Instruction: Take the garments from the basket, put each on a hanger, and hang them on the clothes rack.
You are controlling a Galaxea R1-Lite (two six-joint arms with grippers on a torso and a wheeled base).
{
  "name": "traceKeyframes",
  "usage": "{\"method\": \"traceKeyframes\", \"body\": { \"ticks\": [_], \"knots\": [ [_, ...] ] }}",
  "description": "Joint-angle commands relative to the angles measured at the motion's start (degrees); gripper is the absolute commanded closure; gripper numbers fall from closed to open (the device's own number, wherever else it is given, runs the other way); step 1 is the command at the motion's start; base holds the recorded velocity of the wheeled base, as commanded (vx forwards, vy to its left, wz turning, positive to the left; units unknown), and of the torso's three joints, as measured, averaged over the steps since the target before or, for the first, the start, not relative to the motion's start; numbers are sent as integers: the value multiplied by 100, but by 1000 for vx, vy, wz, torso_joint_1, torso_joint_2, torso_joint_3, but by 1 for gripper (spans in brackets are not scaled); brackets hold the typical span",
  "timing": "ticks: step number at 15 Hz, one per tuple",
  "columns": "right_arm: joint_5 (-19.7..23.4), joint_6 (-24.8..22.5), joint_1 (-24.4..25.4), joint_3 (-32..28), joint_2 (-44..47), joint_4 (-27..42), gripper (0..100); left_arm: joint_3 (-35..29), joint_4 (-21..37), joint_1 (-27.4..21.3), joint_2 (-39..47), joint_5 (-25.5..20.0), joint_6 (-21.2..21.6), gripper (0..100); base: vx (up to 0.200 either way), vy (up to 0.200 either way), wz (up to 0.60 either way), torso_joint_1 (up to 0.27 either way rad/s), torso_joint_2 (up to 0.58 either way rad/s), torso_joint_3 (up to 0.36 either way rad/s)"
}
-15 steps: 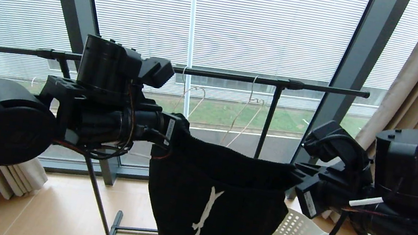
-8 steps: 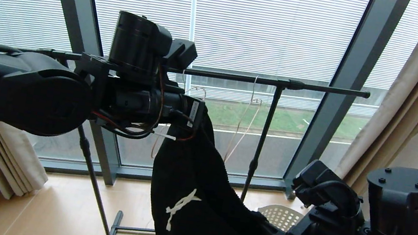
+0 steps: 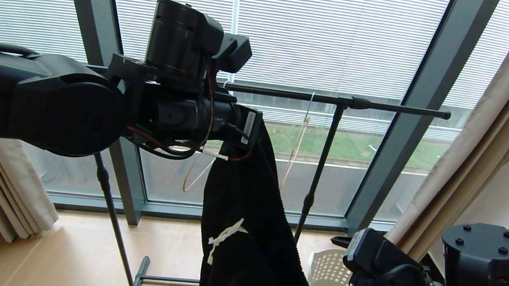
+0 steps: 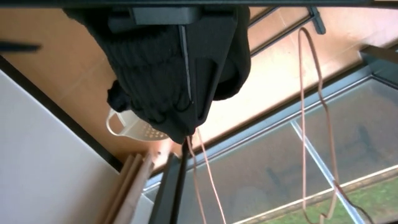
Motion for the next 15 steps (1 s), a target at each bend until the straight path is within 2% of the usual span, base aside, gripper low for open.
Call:
{"method": "traceKeyframes", "body": {
  "ticks": [1,3,6,9,12,15],
  "knots": [
    [432,-14,-64,390,-237,-445,0,-56,-4,1,20,136,10,100,0,0,0,0,0,0],
    [617,100,-135,417,-263,-735,0,-21,-4,1,37,215,10,100,0,0,0,0,0,0],
    [582,417,-135,30,27,-744,0,-30,-12,-96,46,215,10,100,0,0,0,0,0,0],
    [406,645,-135,-585,572,-753,0,-21,-12,-184,46,215,10,100,0,0,0,0,0,0],
    [345,759,-126,-893,897,-744,0,67,-21,-184,11,215,10,100,0,0,0,0,0,0],
    [221,759,-108,-937,976,-744,0,102,-21,-184,-15,215,10,100,0,0,0,0,0,0]
  ]
}}
